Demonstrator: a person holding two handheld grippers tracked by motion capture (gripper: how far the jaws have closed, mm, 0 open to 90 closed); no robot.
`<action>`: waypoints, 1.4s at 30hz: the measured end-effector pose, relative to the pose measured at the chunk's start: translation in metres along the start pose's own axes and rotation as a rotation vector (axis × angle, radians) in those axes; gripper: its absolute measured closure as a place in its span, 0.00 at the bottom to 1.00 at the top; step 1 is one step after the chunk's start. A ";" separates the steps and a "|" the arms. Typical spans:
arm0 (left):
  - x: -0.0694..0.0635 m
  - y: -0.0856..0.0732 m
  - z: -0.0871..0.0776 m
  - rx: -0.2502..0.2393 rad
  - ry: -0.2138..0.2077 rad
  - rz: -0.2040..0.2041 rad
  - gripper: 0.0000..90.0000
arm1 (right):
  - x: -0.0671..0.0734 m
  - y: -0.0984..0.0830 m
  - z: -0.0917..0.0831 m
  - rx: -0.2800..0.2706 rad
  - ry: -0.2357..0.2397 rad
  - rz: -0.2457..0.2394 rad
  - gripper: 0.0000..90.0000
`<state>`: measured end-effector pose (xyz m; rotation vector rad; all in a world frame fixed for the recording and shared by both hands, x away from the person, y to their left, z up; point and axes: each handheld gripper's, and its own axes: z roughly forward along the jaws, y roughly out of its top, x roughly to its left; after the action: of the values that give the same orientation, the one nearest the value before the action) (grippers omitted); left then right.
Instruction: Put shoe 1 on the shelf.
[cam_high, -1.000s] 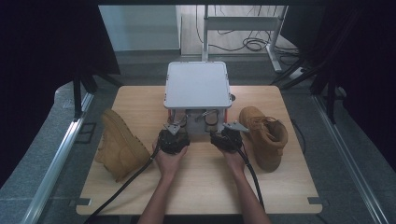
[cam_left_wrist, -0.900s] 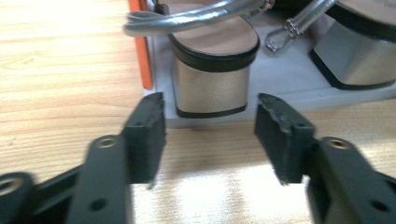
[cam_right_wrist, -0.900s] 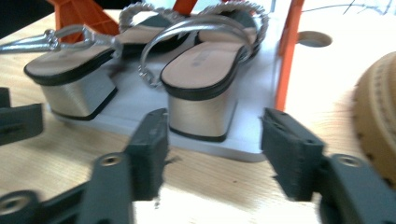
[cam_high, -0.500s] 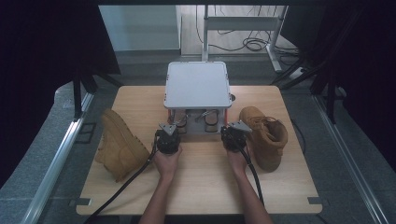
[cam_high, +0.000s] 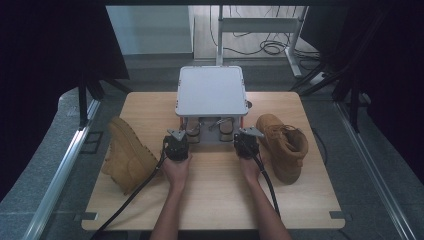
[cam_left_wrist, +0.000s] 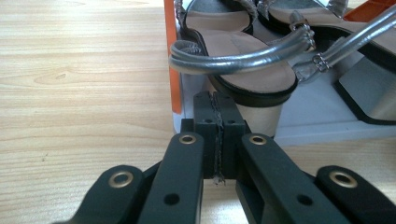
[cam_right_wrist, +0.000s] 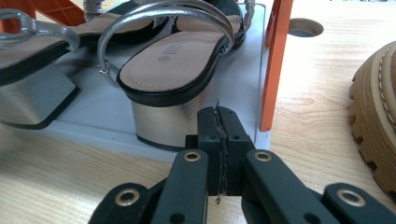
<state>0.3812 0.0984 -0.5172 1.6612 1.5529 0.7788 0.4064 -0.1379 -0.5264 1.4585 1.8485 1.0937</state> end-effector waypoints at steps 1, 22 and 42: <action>0.001 0.000 0.001 0.003 0.003 0.000 0.99 | 0.000 0.000 0.001 0.006 -0.001 0.006 0.99; -0.005 0.001 0.021 0.045 -0.046 -0.001 0.98 | 0.003 0.003 0.016 0.014 -0.004 -0.018 1.00; -0.021 0.005 0.029 0.058 -0.085 0.044 0.99 | 0.023 0.003 0.020 0.009 0.027 -0.062 1.00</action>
<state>0.4060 0.0747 -0.5286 1.7527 1.4975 0.6832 0.4178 -0.1103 -0.5331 1.3877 1.9066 1.0819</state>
